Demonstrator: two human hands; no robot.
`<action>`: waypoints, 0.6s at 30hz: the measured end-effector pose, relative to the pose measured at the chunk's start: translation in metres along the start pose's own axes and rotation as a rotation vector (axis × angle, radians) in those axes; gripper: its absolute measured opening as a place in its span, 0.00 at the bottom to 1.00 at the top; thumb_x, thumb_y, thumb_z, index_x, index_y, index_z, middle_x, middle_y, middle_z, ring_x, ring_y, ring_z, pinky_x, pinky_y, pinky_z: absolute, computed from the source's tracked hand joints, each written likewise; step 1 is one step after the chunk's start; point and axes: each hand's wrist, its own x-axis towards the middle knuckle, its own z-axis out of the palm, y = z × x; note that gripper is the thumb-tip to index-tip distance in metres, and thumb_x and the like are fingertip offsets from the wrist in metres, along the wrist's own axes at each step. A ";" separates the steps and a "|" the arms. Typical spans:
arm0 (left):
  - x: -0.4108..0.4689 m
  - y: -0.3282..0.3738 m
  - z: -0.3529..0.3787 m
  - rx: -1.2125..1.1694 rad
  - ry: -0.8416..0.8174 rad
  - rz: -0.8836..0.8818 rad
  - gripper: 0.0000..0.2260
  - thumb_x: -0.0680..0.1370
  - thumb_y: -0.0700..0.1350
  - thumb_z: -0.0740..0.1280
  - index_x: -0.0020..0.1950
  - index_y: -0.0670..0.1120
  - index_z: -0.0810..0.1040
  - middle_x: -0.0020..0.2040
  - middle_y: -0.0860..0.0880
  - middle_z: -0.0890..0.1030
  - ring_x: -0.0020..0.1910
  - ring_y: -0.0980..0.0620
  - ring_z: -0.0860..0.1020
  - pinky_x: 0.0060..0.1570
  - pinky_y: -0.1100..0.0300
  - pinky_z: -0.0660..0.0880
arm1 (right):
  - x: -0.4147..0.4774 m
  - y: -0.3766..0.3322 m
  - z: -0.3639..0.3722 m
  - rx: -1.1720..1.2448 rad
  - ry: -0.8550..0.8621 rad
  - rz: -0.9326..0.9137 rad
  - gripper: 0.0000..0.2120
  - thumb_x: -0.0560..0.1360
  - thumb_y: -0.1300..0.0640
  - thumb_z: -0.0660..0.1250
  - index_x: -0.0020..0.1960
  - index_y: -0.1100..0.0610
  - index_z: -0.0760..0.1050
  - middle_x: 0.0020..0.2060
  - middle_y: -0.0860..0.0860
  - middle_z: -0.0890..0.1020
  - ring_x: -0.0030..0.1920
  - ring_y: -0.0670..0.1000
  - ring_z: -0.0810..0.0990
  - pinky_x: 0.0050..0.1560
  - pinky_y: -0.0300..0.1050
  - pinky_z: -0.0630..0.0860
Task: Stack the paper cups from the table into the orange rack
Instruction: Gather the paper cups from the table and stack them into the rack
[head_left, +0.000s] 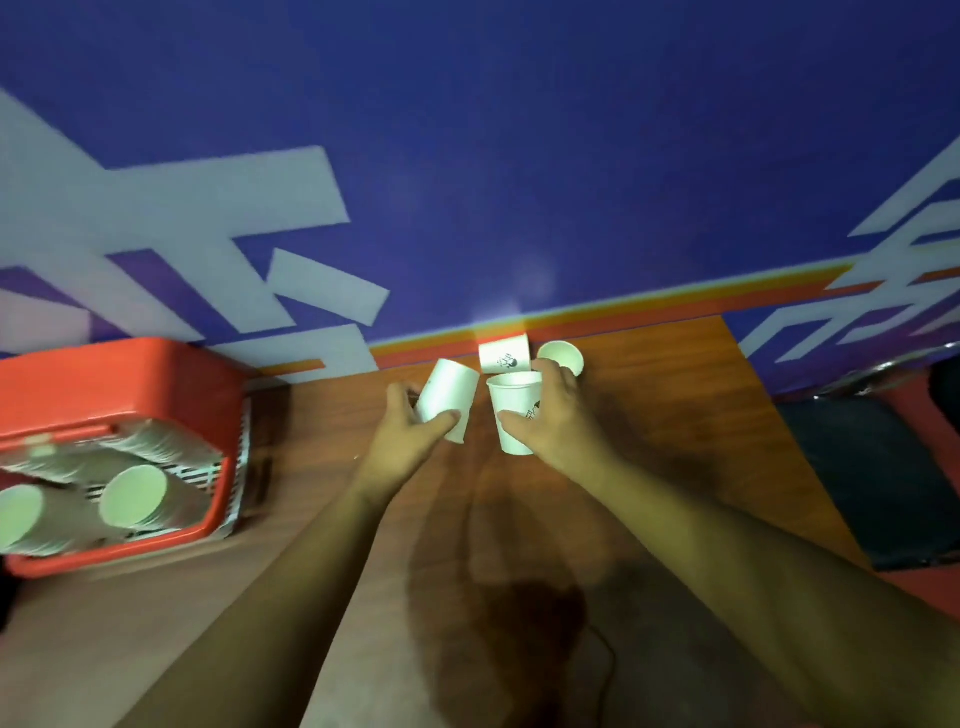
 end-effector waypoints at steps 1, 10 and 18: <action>-0.010 -0.002 -0.018 -0.035 0.026 0.037 0.21 0.77 0.46 0.73 0.63 0.46 0.66 0.57 0.49 0.74 0.47 0.58 0.76 0.32 0.74 0.71 | -0.009 -0.018 0.002 0.009 0.031 -0.053 0.32 0.70 0.49 0.73 0.70 0.56 0.65 0.64 0.55 0.72 0.62 0.57 0.73 0.60 0.53 0.74; -0.108 -0.067 -0.194 -0.215 0.220 0.132 0.26 0.68 0.51 0.71 0.63 0.54 0.67 0.58 0.51 0.77 0.50 0.52 0.79 0.38 0.64 0.75 | -0.089 -0.178 0.079 0.106 0.009 -0.298 0.36 0.70 0.53 0.75 0.72 0.51 0.60 0.67 0.49 0.67 0.64 0.51 0.71 0.54 0.40 0.72; -0.130 -0.151 -0.307 0.000 0.402 0.104 0.34 0.68 0.52 0.77 0.70 0.47 0.67 0.61 0.48 0.71 0.61 0.52 0.71 0.60 0.63 0.67 | -0.115 -0.257 0.181 0.147 -0.040 -0.346 0.38 0.69 0.56 0.75 0.74 0.53 0.61 0.69 0.50 0.67 0.67 0.49 0.69 0.60 0.38 0.69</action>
